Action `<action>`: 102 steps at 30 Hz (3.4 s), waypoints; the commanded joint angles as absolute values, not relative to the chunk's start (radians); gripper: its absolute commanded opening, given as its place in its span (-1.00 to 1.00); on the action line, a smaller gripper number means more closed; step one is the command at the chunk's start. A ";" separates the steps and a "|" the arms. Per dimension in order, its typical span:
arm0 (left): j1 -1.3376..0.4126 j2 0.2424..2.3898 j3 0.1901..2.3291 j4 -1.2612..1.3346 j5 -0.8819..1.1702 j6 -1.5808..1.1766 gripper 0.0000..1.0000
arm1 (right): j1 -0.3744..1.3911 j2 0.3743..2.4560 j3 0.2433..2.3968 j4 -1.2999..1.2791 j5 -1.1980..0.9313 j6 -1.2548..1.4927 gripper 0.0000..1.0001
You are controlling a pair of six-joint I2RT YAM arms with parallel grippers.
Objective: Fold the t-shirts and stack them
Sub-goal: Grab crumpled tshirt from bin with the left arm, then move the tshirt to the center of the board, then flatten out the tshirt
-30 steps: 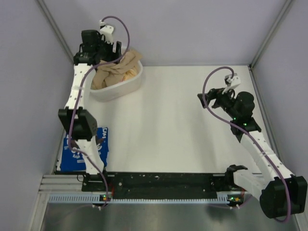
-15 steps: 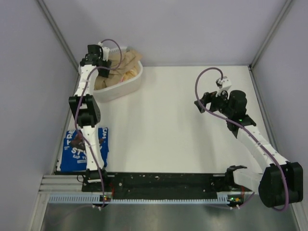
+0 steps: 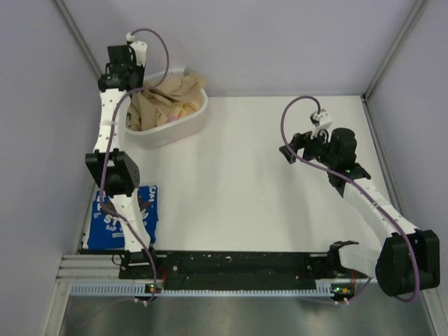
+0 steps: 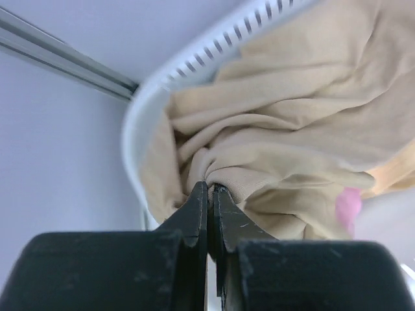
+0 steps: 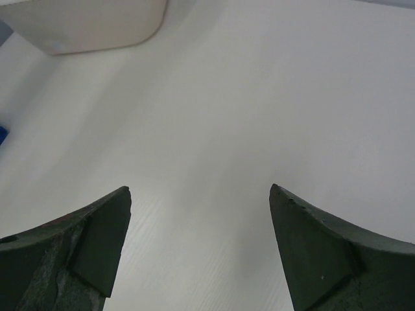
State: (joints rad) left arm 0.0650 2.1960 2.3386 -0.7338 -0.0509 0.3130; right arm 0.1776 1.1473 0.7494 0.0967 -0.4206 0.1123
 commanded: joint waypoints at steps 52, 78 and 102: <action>-0.040 1.405 1.548 -0.798 0.443 0.339 0.98 | 0.965 1.655 1.175 -0.420 0.038 -0.094 0.50; -0.537 1.515 0.977 -0.631 0.315 0.417 0.98 | 0.603 1.256 1.109 -0.347 -0.090 0.241 -1.00; -0.483 1.405 1.552 -0.768 -0.201 0.486 -1.00 | 0.196 0.999 1.506 -0.446 -0.098 0.121 -1.00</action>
State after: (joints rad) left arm -0.5129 1.5703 1.3674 -0.6617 -0.1680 0.4339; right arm 0.2043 1.1080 1.3670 -0.4389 -0.1535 0.2024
